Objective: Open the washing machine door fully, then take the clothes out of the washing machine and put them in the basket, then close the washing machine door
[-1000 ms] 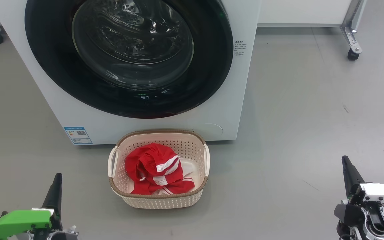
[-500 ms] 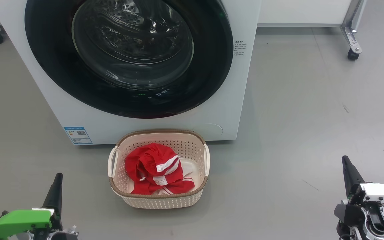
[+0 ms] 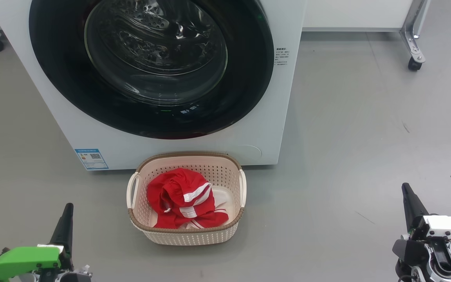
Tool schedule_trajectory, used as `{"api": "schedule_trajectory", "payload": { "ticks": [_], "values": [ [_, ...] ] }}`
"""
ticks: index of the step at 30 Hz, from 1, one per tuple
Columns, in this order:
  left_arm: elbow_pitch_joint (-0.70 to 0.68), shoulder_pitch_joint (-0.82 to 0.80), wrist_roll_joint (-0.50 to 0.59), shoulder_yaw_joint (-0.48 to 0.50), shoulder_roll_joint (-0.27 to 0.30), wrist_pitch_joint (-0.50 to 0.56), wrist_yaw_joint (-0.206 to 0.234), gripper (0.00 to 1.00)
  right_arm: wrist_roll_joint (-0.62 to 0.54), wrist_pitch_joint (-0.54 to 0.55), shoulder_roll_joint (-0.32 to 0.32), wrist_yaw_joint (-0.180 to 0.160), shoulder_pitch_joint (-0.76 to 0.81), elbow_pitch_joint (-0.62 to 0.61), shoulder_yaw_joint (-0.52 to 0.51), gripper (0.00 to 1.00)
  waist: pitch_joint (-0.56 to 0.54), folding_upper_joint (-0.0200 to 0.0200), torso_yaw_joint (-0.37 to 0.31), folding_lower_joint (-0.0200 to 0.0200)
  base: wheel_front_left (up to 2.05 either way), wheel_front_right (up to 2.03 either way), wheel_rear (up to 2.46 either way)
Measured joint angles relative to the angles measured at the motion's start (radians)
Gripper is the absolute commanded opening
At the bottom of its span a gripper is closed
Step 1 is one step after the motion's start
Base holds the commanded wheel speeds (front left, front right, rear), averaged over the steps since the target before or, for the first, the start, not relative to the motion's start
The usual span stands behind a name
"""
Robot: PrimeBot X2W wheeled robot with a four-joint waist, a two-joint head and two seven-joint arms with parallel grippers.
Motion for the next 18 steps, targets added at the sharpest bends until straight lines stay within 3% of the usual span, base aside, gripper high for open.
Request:
{"api": "schedule_trajectory", "payload": {
  "ticks": [18],
  "values": [
    [-0.001,0.000,0.000,0.001,-0.001,0.000,0.000,0.00,0.000,0.004,0.001,0.000,0.000,-0.001,-0.002,0.00,0.000,0.0000,0.000,0.0000,0.00,0.00,0.00]
  ]
}}
